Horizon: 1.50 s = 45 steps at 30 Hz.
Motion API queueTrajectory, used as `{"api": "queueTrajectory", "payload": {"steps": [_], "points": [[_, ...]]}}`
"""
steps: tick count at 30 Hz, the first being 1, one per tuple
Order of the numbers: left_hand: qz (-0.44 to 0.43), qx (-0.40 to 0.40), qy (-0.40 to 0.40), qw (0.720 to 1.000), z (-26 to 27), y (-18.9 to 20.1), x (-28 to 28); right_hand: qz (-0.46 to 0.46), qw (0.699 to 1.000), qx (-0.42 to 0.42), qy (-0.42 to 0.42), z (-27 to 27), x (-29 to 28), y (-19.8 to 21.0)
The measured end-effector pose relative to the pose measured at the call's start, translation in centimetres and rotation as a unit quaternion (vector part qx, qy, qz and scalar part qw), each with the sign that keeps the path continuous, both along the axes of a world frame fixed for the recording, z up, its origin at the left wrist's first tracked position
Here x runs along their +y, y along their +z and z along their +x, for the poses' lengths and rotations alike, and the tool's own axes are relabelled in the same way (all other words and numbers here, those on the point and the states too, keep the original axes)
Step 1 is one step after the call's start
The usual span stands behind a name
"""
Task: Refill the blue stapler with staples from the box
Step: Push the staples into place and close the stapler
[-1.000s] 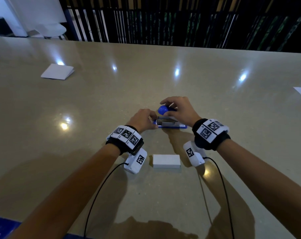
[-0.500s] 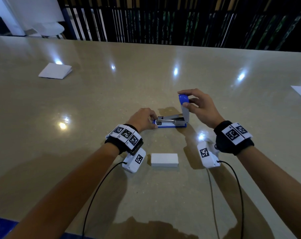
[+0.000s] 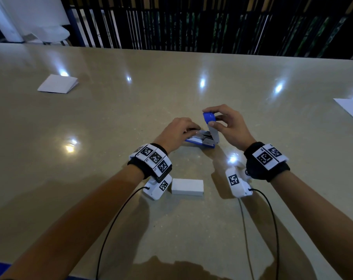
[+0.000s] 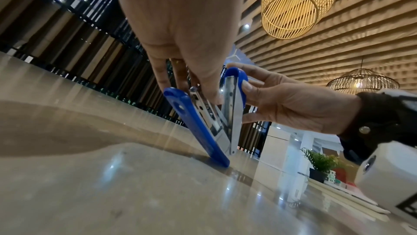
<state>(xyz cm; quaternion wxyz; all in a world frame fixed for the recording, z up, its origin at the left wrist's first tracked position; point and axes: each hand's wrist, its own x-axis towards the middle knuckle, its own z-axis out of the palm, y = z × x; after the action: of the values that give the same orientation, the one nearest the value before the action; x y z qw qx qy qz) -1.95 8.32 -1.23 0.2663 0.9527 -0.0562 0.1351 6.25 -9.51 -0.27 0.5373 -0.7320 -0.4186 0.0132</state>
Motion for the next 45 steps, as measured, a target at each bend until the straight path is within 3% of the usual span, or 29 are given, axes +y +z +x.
{"api": "queueTrajectory", "payload": {"steps": [12, 15, 17, 19, 22, 26, 30, 34, 39, 42, 45], "points": [[0.001, 0.035, 0.02, 0.999, 0.0, -0.2, 0.0, 0.127, 0.973, 0.19, 0.021, 0.6, -2.7, -0.5], [0.004, 0.042, 0.019, 0.999, 0.3, -0.6, 0.3, 0.148, 0.969, 0.199, 0.013, 0.8, -3.8, -1.0], [0.008, 0.051, 0.016, 0.999, 0.5, -0.8, 0.3, 0.119, 0.98, 0.159, -0.012, 1.1, -4.6, -1.3], [0.015, 0.056, 0.016, 0.998, 0.6, -0.8, 0.3, 0.053, 0.995, 0.059, -0.056, 1.7, -5.3, -1.7], [0.024, 0.056, 0.019, 0.998, 0.5, -0.9, 0.4, -0.034, 0.991, -0.061, -0.117, 2.7, -6.8, -2.2], [0.027, 0.059, 0.014, 0.998, 0.6, -0.8, 0.6, -0.149, 0.978, -0.052, -0.137, 3.5, -9.9, -2.8], [0.055, 0.069, -0.009, 0.996, 0.7, -0.6, 0.5, -0.289, 0.946, -0.011, -0.147, 3.8, -10.1, -2.9], [0.19, 0.078, -0.082, 0.975, 1.1, -0.2, 0.7, -0.32, 0.933, -0.014, -0.167, 4.3, -9.2, -2.7], [0.361, 0.134, -0.144, 0.911, 2.7, 1.6, 0.3, -0.321, 0.932, -0.016, -0.166, 4.3, -9.0, -2.7], [0.374, 0.16, -0.159, 0.9, 3.2, 2.1, -0.1, -0.32, 0.932, -0.016, -0.17, 4.3, -9.0, -2.7], [0.343, 0.168, -0.167, 0.909, 3.6, 2.1, 0.1, -0.324, 0.93, -0.014, -0.173, 4.3, -9.1, -2.7]]}}
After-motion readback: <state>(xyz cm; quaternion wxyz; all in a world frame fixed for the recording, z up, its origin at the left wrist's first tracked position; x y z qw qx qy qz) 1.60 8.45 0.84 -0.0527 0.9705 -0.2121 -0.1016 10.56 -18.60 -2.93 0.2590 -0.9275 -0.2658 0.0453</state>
